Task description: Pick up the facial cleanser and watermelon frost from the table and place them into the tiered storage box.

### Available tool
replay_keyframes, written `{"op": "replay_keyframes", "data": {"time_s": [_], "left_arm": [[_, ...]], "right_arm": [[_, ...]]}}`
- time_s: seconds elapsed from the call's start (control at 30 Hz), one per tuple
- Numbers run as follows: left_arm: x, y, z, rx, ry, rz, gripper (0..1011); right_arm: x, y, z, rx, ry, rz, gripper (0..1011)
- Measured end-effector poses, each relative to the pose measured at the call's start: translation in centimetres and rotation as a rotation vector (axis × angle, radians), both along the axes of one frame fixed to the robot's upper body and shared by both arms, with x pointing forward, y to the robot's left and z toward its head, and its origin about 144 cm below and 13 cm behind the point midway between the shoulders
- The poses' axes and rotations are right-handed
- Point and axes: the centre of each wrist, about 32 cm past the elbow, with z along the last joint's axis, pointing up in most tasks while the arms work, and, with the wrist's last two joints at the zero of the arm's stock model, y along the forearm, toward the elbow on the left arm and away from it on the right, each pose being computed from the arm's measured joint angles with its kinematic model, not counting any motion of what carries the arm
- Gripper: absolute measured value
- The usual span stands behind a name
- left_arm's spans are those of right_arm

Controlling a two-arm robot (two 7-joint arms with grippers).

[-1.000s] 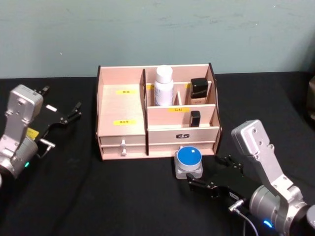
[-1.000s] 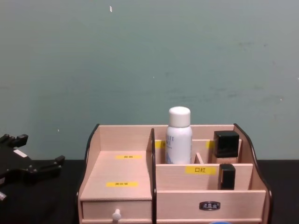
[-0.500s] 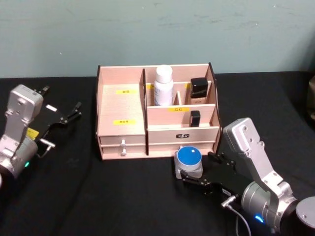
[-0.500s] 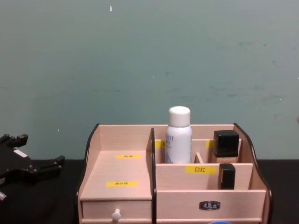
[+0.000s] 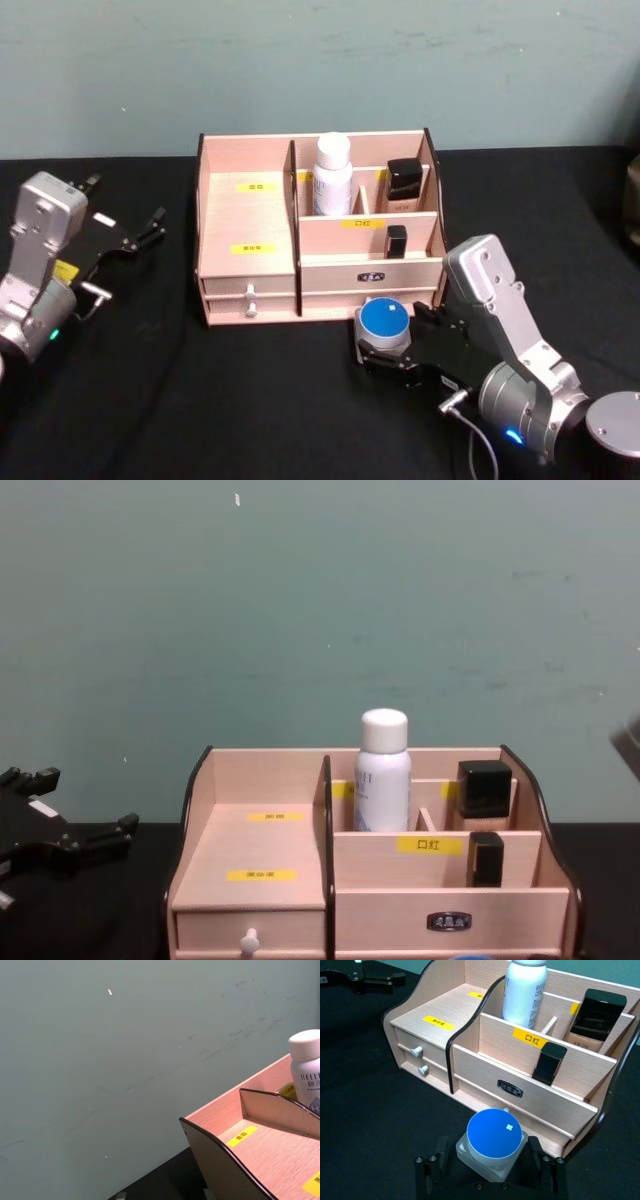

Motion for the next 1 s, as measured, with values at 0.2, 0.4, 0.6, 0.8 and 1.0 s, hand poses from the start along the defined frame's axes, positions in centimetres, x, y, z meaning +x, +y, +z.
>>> {"op": "replay_keyframes", "data": {"time_s": [0.2,0.4,0.6,0.8,1.0], "left_arm": [[0.0,0.0,0.0,0.0,0.0,0.0,1001],[0.0,0.0,0.0,0.0,0.0,0.0,1001],[0.0,0.0,0.0,0.0,0.0,0.0,1001],[0.0,0.0,0.0,0.0,0.0,0.0,1001],[0.0,0.0,0.0,0.0,0.0,0.0,1001]], "right_arm": [[0.29,0.3,-0.26,-0.004,-0.004,-0.001,1002],[0.54,0.58,-0.46,-0.011,-0.003,-0.005,1002],[0.79,0.74,-0.65,-0.015,-0.002,-0.007,1002],[0.94,0.89,-0.76,-0.018,-0.004,-0.007,1002],[1.04,1.03,-0.88,-0.023,-0.004,-0.01,1002]]}}
